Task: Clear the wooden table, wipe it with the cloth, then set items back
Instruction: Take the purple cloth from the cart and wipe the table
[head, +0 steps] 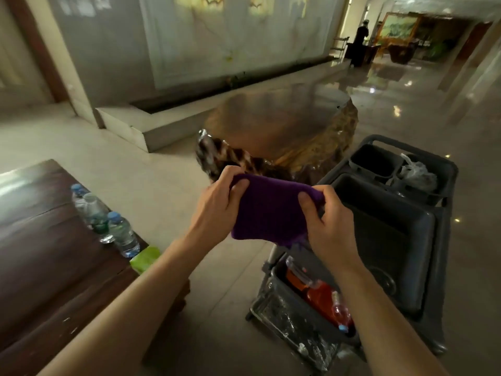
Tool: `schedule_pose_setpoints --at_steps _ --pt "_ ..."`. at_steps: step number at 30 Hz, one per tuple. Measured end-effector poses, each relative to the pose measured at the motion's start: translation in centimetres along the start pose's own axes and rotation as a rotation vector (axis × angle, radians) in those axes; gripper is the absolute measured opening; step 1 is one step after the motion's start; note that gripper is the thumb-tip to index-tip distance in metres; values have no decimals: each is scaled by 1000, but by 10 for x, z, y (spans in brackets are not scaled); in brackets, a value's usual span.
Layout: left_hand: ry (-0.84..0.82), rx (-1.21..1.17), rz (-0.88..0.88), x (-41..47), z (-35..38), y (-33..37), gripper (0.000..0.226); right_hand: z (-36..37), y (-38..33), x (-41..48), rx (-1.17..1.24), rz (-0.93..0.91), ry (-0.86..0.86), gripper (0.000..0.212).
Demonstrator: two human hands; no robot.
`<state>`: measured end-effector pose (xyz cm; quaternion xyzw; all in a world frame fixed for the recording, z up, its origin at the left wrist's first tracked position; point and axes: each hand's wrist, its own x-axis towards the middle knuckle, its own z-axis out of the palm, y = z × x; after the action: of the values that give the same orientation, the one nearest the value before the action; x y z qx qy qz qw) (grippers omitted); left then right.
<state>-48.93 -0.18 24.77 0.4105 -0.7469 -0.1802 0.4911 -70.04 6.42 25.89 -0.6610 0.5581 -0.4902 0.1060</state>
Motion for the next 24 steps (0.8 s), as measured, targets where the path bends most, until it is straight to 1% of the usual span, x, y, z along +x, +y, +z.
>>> schedule_pose_setpoints --at_steps 5,7,11,13,16,18,20,24 --pt "239 154 -32 -24 -91 -13 10 76 -50 23 109 -16 -125 16" --pt "305 218 -63 -40 -127 -19 11 109 -72 26 142 -51 -179 17" --pt "419 342 -153 -77 -191 -32 18 174 -117 19 236 -124 -279 27" --pt "472 389 -196 -98 -219 -34 19 202 -139 11 277 -153 -344 27" --pt "534 428 -265 -133 -259 -31 21 240 -171 -4 339 -193 -450 20" --pt "569 433 -328 -157 -282 -28 24 263 -191 -16 386 -215 -518 17" --pt "597 419 -428 -180 -301 -26 28 285 -207 -30 423 -245 -578 16" --pt "652 307 -661 -225 -332 -37 44 329 -229 -60 437 -269 -672 25"
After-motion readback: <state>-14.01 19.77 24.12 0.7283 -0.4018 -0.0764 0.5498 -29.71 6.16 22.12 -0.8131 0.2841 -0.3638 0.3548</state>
